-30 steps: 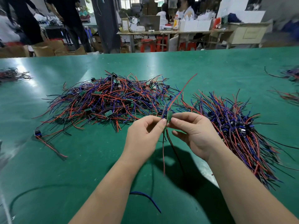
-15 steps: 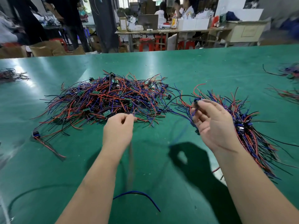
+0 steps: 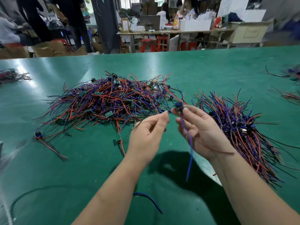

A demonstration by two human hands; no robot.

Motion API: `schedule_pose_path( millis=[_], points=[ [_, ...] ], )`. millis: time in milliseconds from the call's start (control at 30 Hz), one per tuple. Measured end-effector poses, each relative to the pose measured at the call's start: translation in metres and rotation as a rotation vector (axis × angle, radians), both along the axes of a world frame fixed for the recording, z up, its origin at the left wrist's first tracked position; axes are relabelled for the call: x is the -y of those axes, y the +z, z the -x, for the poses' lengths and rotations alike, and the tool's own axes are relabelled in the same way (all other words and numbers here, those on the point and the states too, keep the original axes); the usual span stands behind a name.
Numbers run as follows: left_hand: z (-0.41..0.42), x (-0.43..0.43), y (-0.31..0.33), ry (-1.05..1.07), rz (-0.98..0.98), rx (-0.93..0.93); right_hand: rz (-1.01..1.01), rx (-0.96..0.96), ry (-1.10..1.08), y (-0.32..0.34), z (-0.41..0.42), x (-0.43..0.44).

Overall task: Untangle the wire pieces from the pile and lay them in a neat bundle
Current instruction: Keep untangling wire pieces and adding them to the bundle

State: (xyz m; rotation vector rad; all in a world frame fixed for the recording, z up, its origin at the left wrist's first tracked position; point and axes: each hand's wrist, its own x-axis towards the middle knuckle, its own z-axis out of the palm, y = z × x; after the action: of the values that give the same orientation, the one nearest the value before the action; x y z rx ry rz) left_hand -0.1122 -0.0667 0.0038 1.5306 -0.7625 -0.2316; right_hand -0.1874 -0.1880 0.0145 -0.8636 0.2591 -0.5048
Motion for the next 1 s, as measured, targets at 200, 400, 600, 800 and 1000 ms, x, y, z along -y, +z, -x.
schedule_pose_path(
  millis=[200, 400, 600, 800, 1000],
  points=[
    [0.001, 0.004, 0.000, 0.005, 0.211, -0.345, 0.205, -0.105, 0.073, -0.009, -0.005, -0.016],
    [-0.004, -0.001, 0.002, -0.107, 0.117, -0.517, 0.327, -0.226, 0.041, -0.009, -0.004, -0.009],
    [-0.006, -0.007, 0.006, -0.217, -0.074, -0.551, 0.277, -0.230, 0.177, -0.008, 0.001, 0.000],
    [-0.004, -0.009, 0.006, -0.225, -0.111, -0.507, 0.396, -0.154, 0.269, -0.006, 0.008, 0.007],
    [-0.002, -0.008, 0.006, -0.278, -0.089, -0.591, 0.412, -0.173, 0.162, -0.004, 0.007, 0.008]
  ],
)
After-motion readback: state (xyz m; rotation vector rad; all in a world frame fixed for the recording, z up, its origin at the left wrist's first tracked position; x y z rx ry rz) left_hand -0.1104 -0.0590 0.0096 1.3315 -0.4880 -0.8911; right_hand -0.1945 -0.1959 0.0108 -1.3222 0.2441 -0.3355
